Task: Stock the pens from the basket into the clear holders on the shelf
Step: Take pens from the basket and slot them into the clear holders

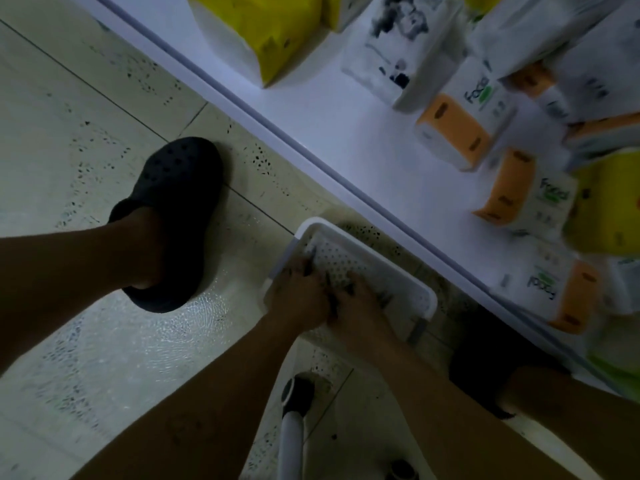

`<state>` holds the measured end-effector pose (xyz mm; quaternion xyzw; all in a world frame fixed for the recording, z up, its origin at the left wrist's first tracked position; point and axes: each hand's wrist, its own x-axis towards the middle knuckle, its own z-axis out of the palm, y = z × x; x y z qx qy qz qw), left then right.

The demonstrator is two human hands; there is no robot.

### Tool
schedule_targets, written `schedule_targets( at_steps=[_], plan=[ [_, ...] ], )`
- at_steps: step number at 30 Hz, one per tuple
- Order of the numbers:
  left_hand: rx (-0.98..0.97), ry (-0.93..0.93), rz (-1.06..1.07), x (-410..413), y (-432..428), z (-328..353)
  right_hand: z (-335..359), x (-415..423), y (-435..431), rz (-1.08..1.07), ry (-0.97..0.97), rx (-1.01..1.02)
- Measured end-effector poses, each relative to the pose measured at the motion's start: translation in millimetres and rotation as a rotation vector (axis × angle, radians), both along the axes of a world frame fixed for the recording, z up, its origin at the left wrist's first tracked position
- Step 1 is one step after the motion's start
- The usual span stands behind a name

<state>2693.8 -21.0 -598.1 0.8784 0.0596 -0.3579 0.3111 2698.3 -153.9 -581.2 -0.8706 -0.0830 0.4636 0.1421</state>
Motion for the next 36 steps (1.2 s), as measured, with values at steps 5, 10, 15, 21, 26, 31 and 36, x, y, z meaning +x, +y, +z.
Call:
schedule_targets(
  at_steps=[5, 10, 15, 21, 26, 31, 36],
  plan=[
    [-0.190, -0.036, 0.227, -3.0, 0.1, -11.6, -13.6, -14.9, -2.3, 0.208, 0.024, -0.121],
    [-0.164, -0.059, 0.100, -5.6, -0.1, -9.6, -17.4, -13.6, 2.7, 0.109, -0.042, -0.120],
    [-0.111, -0.148, 0.228, -3.6, -8.9, -3.2, -10.2, -5.0, -11.9, -0.234, -0.141, 0.050],
    [-0.113, -0.058, 0.452, 1.6, -13.4, 12.0, 21.2, 3.1, -33.1, -0.418, -0.122, 0.041],
    [-0.273, 0.056, 0.514, -2.2, -13.6, 35.4, 48.4, -4.2, -45.7, -0.486, -0.150, 0.029],
    [-0.336, 0.077, 0.381, -8.9, -6.5, 65.6, 77.8, -18.2, -45.8, -0.527, -0.228, 0.072],
    [-0.461, 0.169, 0.348, -3.2, -11.2, 124.7, 115.3, -26.2, -44.1, -0.598, -0.295, 0.224]
  ],
)
